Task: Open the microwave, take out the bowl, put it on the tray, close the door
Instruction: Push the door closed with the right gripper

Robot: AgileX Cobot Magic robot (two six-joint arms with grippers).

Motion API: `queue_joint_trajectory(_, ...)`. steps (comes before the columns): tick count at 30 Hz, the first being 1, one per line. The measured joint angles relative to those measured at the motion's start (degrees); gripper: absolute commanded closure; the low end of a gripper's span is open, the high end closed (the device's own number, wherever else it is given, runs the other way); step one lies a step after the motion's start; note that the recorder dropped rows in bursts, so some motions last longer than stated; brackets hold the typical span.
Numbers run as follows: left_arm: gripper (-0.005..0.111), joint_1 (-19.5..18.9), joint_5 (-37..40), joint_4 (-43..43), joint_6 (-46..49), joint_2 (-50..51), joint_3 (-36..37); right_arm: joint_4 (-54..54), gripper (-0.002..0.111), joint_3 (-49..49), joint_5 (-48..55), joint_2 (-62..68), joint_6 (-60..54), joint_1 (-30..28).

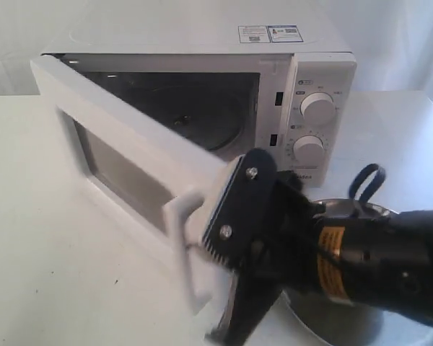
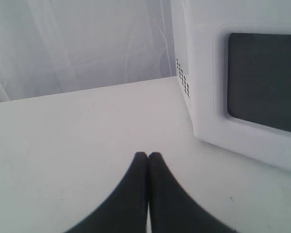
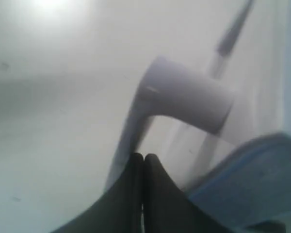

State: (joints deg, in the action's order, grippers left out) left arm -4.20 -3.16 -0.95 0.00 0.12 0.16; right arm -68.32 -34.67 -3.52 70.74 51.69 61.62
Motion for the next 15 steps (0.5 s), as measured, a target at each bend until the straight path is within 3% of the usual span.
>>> queue_joint_trajectory(4, 0.107, 0.00, 0.00, 0.00, 0.00, 0.00, 0.00, -3.98, 0.108, -4.23, 25.83, 1.00, 4.86, -4.28)
queue_joint_trajectory(9, 0.107, 0.00, 0.00, 0.00, 0.00, 0.00, 0.00, -15.56, 0.108, -6.37, 50.36, 0.99, 23.69, -6.53)
queue_joint_trajectory(12, 0.107, 0.00, 0.00, 0.00, 0.00, 0.00, 0.00, -16.39, 0.108, -6.37, 54.70, 0.31, 27.23, -6.66)
queue_joint_trajectory(15, 0.107, 0.00, 0.00, 0.00, 0.00, 0.00, 0.00, -15.50, 0.108, -6.37, 50.54, -0.63, 27.59, -6.66)
